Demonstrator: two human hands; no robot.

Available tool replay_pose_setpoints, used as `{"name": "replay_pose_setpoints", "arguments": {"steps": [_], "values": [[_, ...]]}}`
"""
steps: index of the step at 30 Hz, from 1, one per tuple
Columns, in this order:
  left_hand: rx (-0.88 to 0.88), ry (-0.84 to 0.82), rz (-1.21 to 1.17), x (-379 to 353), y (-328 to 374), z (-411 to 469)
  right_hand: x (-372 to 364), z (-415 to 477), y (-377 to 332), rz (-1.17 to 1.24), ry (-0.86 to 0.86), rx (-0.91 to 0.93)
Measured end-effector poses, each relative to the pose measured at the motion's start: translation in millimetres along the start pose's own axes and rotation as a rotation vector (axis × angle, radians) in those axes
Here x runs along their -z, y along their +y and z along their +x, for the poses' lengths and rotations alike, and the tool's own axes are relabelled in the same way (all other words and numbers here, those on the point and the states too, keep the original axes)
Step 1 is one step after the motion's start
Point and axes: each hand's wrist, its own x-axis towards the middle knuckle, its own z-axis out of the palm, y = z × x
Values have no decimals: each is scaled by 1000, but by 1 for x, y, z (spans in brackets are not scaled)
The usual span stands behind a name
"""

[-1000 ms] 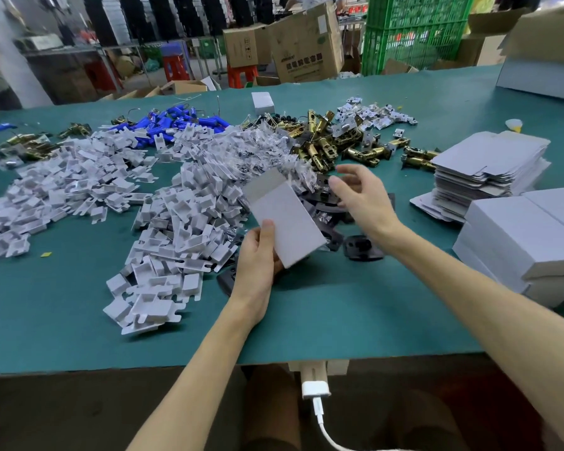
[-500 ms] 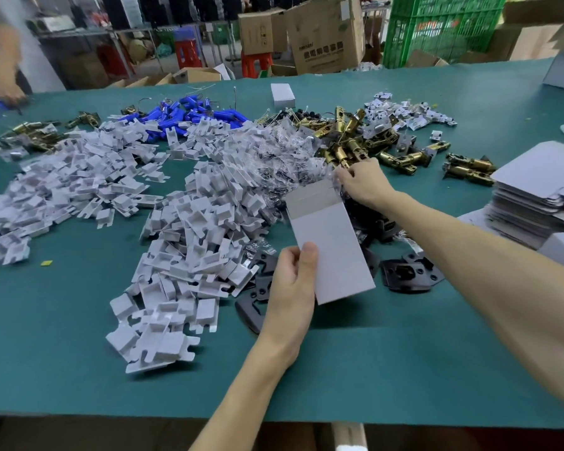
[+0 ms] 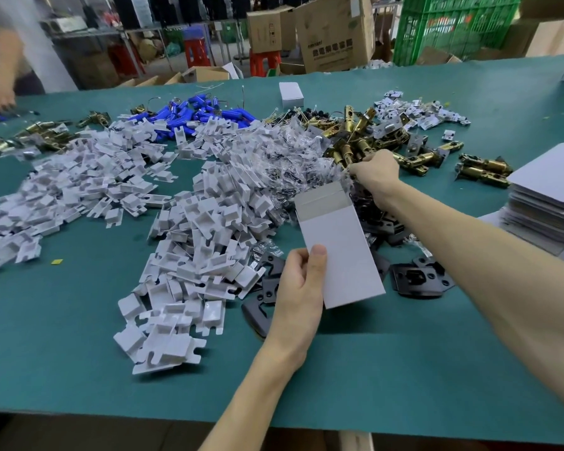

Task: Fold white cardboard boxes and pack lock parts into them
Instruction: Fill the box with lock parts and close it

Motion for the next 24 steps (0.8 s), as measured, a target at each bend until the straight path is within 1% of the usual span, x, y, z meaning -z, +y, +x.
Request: {"name": "replay_pose_setpoints", "arguments": {"steps": [2, 5, 9, 11, 15, 19, 24], "values": [[2, -3, -2, 0, 0, 0, -5, 1, -3, -53, -14, -25], [-4, 4, -8, 0, -1, 1, -14, 5, -3, -94, 13, -59], [-1, 2, -13, -1, -1, 1, -19, 5, -2, -91, 58, -111], [-1, -1, -21, 0, -1, 1, -19, 3, -2, -71, 81, -103], [-10, -29, -33, 0, 0, 1, -3, -5, -4, -13, 128, -15], [-21, -100, -35, 1, 5, -2, 32, -22, -8, 27, 157, 71], [-47, -139, -28, 2, 9, -5, 76, -79, -12, 39, 3, 308]]}}
